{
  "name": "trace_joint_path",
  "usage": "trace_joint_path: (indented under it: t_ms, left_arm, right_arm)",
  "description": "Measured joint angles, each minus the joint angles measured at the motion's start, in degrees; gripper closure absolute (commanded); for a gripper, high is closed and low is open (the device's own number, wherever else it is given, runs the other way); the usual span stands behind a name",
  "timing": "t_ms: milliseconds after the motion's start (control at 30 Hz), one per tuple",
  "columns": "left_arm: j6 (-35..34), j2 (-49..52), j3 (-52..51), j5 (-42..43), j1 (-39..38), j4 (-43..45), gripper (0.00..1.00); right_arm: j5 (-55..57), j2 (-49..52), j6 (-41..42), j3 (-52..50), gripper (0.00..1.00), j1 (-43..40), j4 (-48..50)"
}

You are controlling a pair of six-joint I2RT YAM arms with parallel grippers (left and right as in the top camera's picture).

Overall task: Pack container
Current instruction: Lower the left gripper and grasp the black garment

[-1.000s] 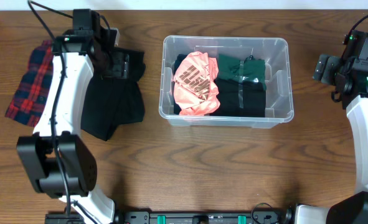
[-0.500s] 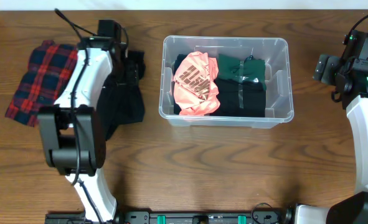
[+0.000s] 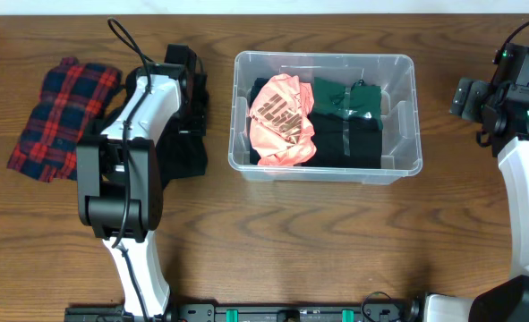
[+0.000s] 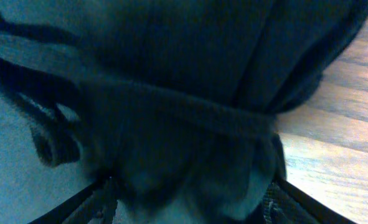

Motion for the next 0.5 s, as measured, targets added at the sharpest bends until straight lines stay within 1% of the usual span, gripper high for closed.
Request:
trace_joint_path:
  t_ms: [267,433,467,500]
  left_arm:
    - [-0.13,-2.23,-7.08,-2.51,-0.76,8.48,0.25]
    - [-0.11,-3.06,-8.76,-3.1,-1.01,10.25,0.25]
    - [-0.13,-3.1,-8.85,-3.17,-1.03,10.36,0.14]
    - [-0.11,-3.13,-8.94,-3.21,-1.05,10.43,0.1]
  right_arm:
    - [0.0,0.0,0.0,0.0,0.01,0.0,0.0]
    - [0.0,0.0,0.0,0.0,0.01,0.0,0.0]
    - [0.0,0.0,0.0,0.0,0.01,0.0,0.0]
    - [0.0,0.0,0.0,0.0,0.01,0.0,0.0]
